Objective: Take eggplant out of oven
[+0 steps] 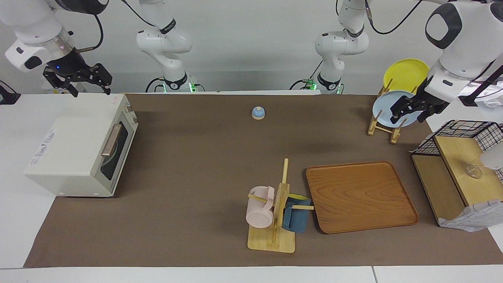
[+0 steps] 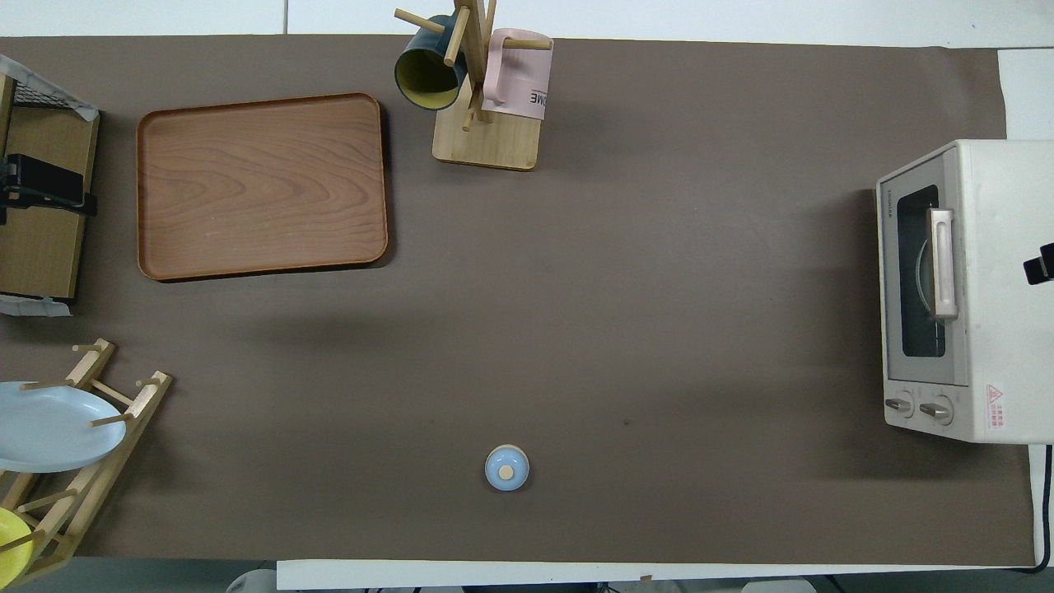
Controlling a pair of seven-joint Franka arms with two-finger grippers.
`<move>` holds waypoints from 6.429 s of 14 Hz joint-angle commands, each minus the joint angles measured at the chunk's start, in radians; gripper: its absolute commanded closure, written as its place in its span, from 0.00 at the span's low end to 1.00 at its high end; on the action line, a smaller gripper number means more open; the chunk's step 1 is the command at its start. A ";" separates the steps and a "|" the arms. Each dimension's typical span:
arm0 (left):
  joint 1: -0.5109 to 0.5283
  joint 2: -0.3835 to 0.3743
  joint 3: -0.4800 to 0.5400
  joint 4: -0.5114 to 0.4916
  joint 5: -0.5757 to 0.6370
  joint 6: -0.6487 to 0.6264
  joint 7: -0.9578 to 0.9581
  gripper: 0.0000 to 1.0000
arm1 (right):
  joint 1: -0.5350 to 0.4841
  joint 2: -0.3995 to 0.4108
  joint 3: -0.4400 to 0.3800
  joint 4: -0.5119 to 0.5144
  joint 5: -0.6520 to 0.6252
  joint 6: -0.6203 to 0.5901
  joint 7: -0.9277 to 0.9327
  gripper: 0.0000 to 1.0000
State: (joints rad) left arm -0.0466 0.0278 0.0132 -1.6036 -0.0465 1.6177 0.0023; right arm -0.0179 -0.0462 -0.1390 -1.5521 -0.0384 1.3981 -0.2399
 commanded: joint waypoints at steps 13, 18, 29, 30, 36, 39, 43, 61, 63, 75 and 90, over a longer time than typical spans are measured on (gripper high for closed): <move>0.011 -0.019 -0.012 -0.022 0.016 -0.031 0.002 0.00 | 0.027 0.006 0.065 -0.043 -0.044 0.117 0.061 1.00; 0.016 -0.028 -0.012 -0.041 0.016 -0.013 0.001 0.00 | 0.021 0.155 0.065 -0.056 -0.129 0.271 0.197 1.00; 0.002 -0.045 -0.018 -0.084 0.016 0.027 -0.002 0.00 | -0.013 0.124 0.065 -0.276 -0.156 0.412 0.307 1.00; 0.002 -0.045 -0.018 -0.084 0.016 0.022 -0.004 0.00 | -0.013 0.111 0.065 -0.307 -0.156 0.432 0.307 1.00; 0.005 -0.051 -0.016 -0.093 0.016 0.021 -0.004 0.00 | -0.001 0.100 0.067 -0.368 -0.186 0.472 0.300 1.00; 0.004 -0.051 -0.016 -0.093 0.016 0.021 -0.004 0.00 | 0.051 0.121 0.068 -0.405 -0.175 0.564 0.338 1.00; 0.004 -0.051 -0.016 -0.093 0.016 0.025 -0.002 0.00 | 0.113 0.166 0.068 -0.407 -0.155 0.625 0.361 1.00; 0.050 -0.051 -0.009 -0.073 0.014 -0.012 -0.007 0.00 | 0.229 0.331 0.071 -0.450 -0.009 0.826 0.481 0.93; 0.044 -0.055 -0.010 -0.091 0.014 0.022 -0.007 0.00 | 0.259 0.331 0.070 -0.430 0.000 0.800 0.504 0.88; 0.041 -0.080 -0.019 -0.136 0.016 0.047 -0.028 0.00 | 0.128 0.226 0.062 -0.370 -0.103 0.526 0.488 0.43; 0.027 -0.086 -0.022 -0.148 0.014 0.044 -0.067 0.00 | 0.119 0.192 0.067 -0.477 -0.248 0.633 0.327 1.00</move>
State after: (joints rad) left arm -0.0122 -0.0246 -0.0121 -1.7113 -0.0453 1.6385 -0.0474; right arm 0.0825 0.1611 -0.0780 -2.0077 -0.2526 2.0227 0.1086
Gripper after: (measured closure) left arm 0.000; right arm 0.956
